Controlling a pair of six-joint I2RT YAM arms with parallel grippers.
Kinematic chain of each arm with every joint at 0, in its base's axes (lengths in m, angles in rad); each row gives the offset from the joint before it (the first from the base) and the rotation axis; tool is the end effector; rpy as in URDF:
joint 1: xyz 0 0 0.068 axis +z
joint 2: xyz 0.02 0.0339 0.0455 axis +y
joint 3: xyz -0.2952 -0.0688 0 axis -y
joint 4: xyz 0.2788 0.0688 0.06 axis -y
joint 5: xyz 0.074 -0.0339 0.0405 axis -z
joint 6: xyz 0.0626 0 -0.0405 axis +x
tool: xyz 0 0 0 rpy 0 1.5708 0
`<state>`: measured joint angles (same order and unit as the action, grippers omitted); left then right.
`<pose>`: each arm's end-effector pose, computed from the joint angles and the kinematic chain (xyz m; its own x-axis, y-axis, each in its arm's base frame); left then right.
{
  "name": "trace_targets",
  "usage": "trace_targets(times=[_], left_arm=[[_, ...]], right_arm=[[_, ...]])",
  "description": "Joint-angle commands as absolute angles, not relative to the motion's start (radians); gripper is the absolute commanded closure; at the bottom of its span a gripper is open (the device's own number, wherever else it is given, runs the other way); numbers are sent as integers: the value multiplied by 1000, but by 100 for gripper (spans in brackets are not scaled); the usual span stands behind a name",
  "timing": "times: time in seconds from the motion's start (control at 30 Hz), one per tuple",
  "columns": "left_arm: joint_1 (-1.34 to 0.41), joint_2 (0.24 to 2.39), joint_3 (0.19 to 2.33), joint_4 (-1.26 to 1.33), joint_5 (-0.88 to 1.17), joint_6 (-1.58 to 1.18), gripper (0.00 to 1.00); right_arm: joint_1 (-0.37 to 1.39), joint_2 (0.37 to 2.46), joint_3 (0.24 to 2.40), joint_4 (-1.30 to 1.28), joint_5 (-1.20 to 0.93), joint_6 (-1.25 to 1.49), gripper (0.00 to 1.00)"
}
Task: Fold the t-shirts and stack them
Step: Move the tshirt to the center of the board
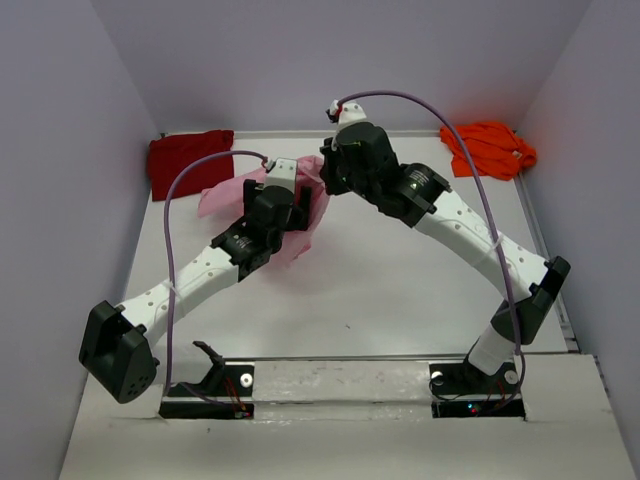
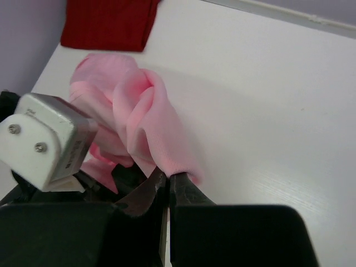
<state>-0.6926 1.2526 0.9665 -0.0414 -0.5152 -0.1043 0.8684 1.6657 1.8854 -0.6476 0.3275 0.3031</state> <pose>0.2765 -0.1893 0.3314 -0.2667 0.1036 -0.9582 0.1698 0.9837 0.0591 0.2920 0.3139 0.4714 -0.4152 -0.0530 -0.9082 -0.4293 0.8916 0.1442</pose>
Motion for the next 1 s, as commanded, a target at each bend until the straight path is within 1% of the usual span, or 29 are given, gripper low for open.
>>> trace_targets(times=[0.0, 0.1, 0.17, 0.27, 0.33, 0.4, 0.6, 0.63, 0.7, 0.73, 0.77, 0.97], left_arm=[[-695, 1247, 968, -6, -548, -89, 1], [-695, 1246, 969, -8, -561, -92, 1], [-695, 1238, 969, -6, -574, -91, 1], [-695, 1218, 960, -6, -595, -91, 1], [-695, 1215, 960, -6, -610, -86, 1], [-693, 1210, 960, -5, -620, -89, 1], [-690, 1220, 965, 9, -615, -89, 1], [-692, 1218, 965, 9, -615, -89, 1], [-690, 1215, 962, 12, -611, -89, 1], [-690, 1213, 960, 12, -609, -87, 1], [-690, 1215, 960, 12, -606, -87, 1], [-690, 1223, 968, 8, -595, -94, 1]], right_arm=[[853, 1642, 1928, -675, 493, 242, 100], [819, 1586, 1899, -681, 537, 228, 100], [757, 1550, 1830, -683, 519, 273, 100], [730, 1493, 1698, -683, 532, 310, 100], [721, 1488, 1617, -689, 619, 316, 100], [721, 1497, 1585, -713, 707, 319, 100], [699, 1526, 1523, -723, 725, 342, 100], [699, 1535, 1522, -727, 741, 351, 67], [699, 1558, 1528, -738, 732, 348, 30], [699, 1565, 1540, -747, 713, 351, 25], [699, 1566, 1546, -752, 698, 359, 22], [710, 1517, 1500, -733, 551, 367, 18]])
